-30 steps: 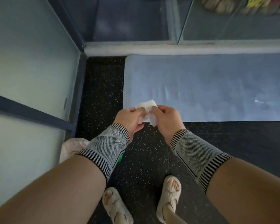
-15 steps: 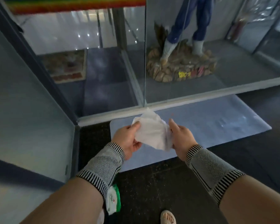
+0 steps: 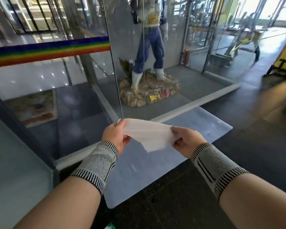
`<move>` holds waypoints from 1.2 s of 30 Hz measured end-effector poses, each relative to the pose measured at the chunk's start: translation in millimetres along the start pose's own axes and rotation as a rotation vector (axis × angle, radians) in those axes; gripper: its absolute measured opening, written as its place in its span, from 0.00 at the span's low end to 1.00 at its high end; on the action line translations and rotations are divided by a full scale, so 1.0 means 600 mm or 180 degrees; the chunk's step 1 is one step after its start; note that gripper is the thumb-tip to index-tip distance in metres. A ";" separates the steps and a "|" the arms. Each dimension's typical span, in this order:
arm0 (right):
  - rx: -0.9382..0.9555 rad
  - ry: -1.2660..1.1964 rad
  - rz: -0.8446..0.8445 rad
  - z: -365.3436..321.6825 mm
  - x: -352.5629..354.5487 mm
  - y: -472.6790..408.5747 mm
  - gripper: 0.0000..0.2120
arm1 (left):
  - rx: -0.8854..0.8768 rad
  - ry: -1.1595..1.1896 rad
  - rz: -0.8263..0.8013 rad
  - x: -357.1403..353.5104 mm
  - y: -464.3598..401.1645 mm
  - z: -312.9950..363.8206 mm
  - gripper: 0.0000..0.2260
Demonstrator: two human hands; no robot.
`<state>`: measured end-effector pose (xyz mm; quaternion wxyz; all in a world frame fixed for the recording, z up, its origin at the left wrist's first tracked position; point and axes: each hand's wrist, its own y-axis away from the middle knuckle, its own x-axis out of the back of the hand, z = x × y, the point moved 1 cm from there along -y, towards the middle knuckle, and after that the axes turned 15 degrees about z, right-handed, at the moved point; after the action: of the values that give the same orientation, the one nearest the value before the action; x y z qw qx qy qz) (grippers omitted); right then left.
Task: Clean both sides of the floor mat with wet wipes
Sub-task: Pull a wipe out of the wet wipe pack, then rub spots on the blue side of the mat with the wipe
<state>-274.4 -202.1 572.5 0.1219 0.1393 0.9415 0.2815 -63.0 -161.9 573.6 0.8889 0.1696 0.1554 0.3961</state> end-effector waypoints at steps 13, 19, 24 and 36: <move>0.0275 -0.0063 -0.0838 -0.128 0.103 -0.032 0.06 | 0.0056 -0.1458 -0.1116 -0.215 0.080 -0.103 0.26; 0.0095 0.0328 -0.1236 -0.195 0.195 -0.118 0.06 | 0.1519 -0.0401 -0.2359 -0.364 0.145 -0.188 0.36; -0.0068 0.0471 -0.1098 -0.272 0.283 -0.221 0.11 | 0.1536 -0.0065 -0.2370 -0.503 0.168 -0.187 0.37; -0.0246 0.0121 -0.0550 -0.372 0.400 -0.421 0.17 | 0.1262 -0.0041 -0.1916 -0.729 0.149 -0.219 0.24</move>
<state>-615.8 -435.9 574.7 0.1331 0.0474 0.9406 0.3087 -454.4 -413.3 556.3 0.9165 0.2879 0.2667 0.0776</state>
